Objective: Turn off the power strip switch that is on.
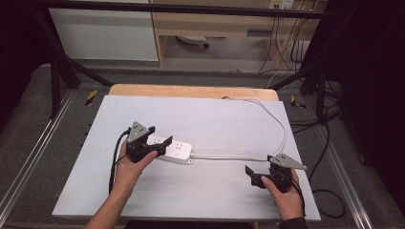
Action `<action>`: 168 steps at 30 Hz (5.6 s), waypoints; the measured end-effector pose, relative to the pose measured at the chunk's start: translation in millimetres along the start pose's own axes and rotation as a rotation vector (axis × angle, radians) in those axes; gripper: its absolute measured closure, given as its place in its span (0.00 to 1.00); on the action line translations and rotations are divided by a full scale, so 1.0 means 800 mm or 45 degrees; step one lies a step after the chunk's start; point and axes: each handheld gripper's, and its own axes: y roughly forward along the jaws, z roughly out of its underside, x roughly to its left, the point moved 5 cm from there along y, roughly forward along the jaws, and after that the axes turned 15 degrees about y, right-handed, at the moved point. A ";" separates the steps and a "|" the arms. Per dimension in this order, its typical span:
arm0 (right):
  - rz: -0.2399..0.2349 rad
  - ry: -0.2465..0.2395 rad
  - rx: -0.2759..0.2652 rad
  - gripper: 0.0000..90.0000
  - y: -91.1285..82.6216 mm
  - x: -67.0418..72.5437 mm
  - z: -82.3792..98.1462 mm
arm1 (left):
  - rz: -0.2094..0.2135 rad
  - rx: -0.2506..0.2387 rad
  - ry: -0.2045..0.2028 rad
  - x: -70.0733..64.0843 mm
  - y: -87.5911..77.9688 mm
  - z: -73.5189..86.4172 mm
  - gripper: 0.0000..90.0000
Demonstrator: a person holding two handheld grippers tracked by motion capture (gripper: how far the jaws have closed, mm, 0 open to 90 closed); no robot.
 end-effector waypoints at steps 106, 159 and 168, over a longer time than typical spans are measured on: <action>-0.028 -0.046 0.044 0.03 0.004 0.004 0.005 | 0.151 0.166 -0.009 -0.003 0.020 0.066 1.00; -0.025 -0.038 0.048 0.03 0.004 0.003 0.006 | 0.160 0.171 -0.013 -0.005 0.025 0.071 1.00; -0.023 -0.032 0.050 0.03 0.004 0.002 0.006 | 0.152 0.170 -0.032 -0.002 0.026 0.074 1.00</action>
